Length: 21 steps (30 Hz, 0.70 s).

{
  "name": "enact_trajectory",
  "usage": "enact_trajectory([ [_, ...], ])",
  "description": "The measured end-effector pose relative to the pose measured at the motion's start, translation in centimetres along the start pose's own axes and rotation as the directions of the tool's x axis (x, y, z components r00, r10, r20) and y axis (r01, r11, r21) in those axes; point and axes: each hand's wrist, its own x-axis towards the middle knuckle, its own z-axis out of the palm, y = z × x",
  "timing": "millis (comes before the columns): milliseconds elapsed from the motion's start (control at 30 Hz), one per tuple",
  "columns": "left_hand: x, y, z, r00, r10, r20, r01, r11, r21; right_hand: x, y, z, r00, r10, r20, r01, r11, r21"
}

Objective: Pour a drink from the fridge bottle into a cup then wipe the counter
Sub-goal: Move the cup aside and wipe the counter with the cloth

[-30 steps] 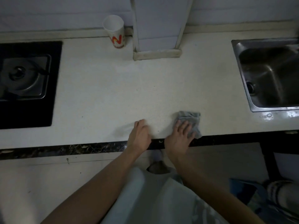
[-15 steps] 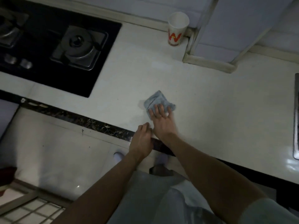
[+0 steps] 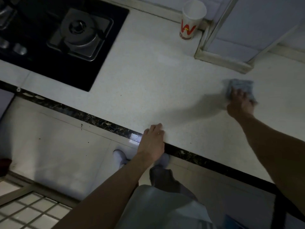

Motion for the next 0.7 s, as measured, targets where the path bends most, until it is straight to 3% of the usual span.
enact_trajectory([
  [100,0.1,-0.2,-0.6,1.0,0.02,0.004,-0.02,1.0,-0.01,1.3,0.9,0.1,0.972,0.233,0.02,-0.233,0.972,0.004],
  [267,0.2,-1.3,-1.3,0.995,0.085,0.06,-0.083,0.996,-0.029,4.2,-6.3,-0.8,0.933,0.355,0.061,-0.36,0.918,0.166],
  [333,0.0,-1.7,-1.3,0.992,0.111,0.063,-0.11,0.994,-0.021,4.3,-10.8,-0.7,0.968,0.243,0.056,-0.249,0.944,0.215],
  [400,0.0,-1.7,-1.1,0.991,0.123,0.059,-0.124,0.992,0.006,3.0,-15.1,-0.5,1.0,0.012,0.014,-0.015,0.979,0.202],
  [467,0.2,-1.4,-1.1,0.991,0.123,0.057,-0.125,0.992,0.026,1.0,-18.9,-0.1,0.978,-0.205,-0.025,0.206,0.959,0.193],
  [600,0.6,-0.5,-0.8,0.994,0.096,0.05,-0.101,0.99,0.103,-3.5,-21.7,2.1,0.841,-0.541,-0.004,0.54,0.841,0.035],
  [700,0.9,0.0,-0.4,0.995,0.074,0.063,-0.082,0.985,0.15,-5.7,-18.0,3.2,0.708,-0.7,-0.097,0.696,0.714,-0.072],
])
